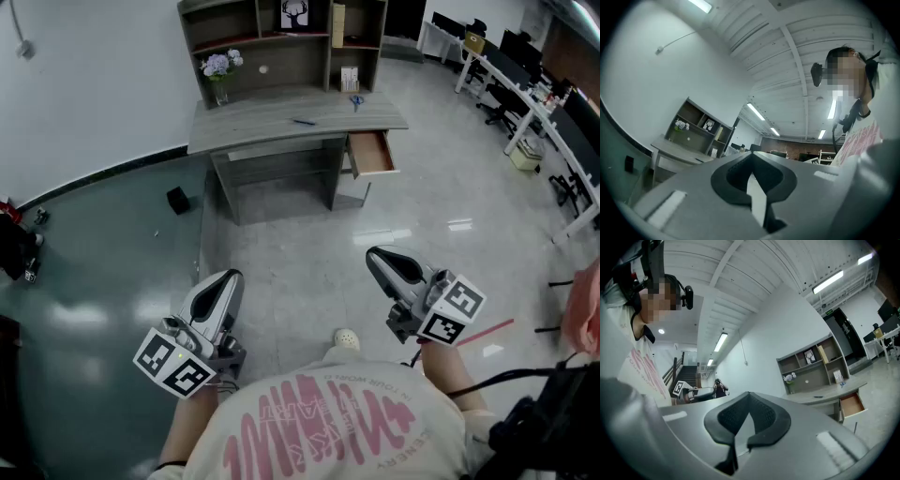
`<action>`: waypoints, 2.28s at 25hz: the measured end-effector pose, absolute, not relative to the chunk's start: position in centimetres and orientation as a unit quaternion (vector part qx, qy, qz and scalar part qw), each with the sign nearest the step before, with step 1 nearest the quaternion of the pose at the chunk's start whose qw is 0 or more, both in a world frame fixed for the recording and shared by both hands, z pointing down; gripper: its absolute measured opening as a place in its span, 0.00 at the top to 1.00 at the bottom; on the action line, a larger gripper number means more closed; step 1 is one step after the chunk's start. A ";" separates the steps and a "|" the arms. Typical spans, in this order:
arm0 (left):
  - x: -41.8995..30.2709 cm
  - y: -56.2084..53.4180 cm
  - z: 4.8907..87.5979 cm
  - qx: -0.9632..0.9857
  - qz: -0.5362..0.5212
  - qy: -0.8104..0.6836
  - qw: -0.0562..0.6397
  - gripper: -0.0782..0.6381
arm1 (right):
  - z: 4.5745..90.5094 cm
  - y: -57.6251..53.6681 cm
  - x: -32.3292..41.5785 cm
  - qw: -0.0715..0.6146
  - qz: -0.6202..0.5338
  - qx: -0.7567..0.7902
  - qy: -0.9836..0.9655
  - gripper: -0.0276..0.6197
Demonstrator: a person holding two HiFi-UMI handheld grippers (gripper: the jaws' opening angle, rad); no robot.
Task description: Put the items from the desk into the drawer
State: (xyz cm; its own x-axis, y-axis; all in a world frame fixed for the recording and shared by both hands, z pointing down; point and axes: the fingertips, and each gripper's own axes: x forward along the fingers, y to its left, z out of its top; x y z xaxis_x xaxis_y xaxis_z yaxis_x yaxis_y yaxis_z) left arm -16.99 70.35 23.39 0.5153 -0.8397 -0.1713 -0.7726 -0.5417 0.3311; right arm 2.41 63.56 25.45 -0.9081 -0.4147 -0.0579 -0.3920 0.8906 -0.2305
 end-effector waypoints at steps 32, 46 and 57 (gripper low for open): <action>-14.2 42.5 23.6 0.836 -0.143 -0.520 0.096 0.86 | 24.9 33.4 4.3 0.067 -0.119 -0.115 0.984 0.95; -13.8 36.3 24.9 0.834 -0.137 -0.523 0.113 0.86 | 27.0 26.6 3.6 0.056 -0.147 -0.116 0.981 0.95; -15.4 32.8 25.4 0.838 -0.141 -0.511 0.126 0.86 | 28.8 24.0 1.3 0.014 -0.149 -0.117 0.982 0.95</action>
